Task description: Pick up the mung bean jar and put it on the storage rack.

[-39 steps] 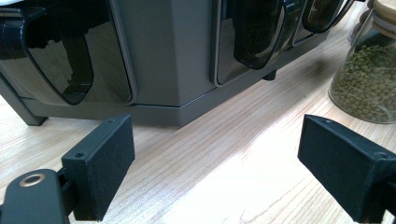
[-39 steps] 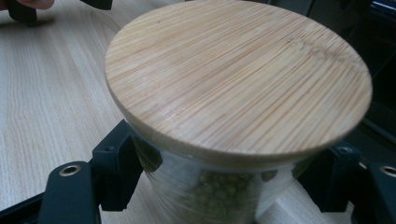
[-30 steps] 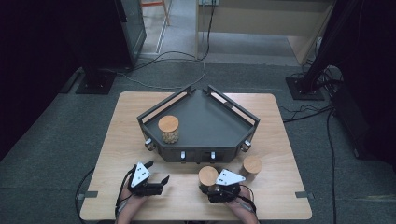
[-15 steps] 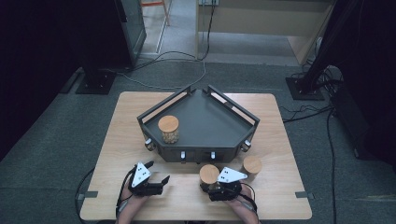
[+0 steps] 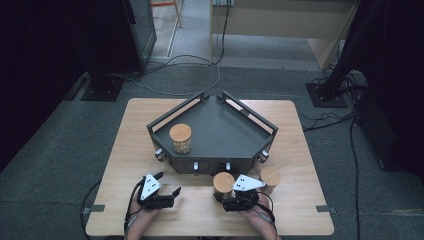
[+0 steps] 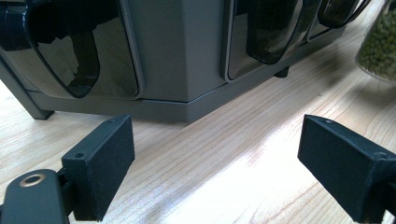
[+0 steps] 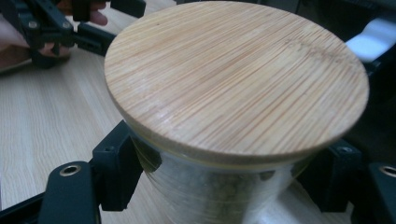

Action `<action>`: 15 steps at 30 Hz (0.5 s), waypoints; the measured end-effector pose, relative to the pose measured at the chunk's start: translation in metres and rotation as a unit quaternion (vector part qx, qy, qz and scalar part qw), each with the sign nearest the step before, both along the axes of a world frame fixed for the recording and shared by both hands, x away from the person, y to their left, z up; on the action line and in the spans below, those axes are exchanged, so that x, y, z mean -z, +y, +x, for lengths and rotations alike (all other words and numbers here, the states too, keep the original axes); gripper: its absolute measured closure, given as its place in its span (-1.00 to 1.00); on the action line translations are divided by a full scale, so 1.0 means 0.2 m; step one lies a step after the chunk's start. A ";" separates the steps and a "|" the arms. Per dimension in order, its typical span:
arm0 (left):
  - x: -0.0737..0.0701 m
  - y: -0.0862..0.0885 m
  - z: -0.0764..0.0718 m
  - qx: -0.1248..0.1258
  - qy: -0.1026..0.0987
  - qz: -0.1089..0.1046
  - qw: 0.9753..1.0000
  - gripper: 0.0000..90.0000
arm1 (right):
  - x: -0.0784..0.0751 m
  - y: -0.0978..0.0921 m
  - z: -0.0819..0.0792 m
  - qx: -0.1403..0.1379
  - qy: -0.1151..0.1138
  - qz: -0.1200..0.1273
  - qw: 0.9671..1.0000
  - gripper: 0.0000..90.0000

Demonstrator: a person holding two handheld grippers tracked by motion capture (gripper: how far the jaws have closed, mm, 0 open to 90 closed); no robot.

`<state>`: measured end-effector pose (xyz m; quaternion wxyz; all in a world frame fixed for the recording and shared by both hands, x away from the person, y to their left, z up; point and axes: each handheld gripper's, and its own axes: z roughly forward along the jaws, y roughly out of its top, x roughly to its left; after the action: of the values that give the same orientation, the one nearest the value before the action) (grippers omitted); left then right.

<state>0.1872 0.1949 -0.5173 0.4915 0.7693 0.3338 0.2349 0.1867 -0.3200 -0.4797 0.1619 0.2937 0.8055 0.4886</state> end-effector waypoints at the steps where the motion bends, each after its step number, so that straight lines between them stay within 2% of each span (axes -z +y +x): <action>1: 0.00 0.00 0.00 0.000 0.000 0.002 1.000 -0.76 | -0.01 0.00 0.00 0.000 0.000 0.000 1.000 -0.45; 10: 0.00 0.00 0.00 -0.001 0.003 0.000 1.000 -0.76 | -0.07 0.01 0.02 0.002 0.007 -0.002 1.000 -0.45; 15: 0.00 -0.01 0.00 0.001 0.001 0.004 1.000 -0.76 | -0.11 0.02 0.02 0.001 0.002 -0.008 1.000 -0.45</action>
<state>0.1877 0.1938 -0.5165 0.4882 0.7718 0.3325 0.2353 0.1904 -0.3165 -0.4585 0.1631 0.2941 0.8093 0.4816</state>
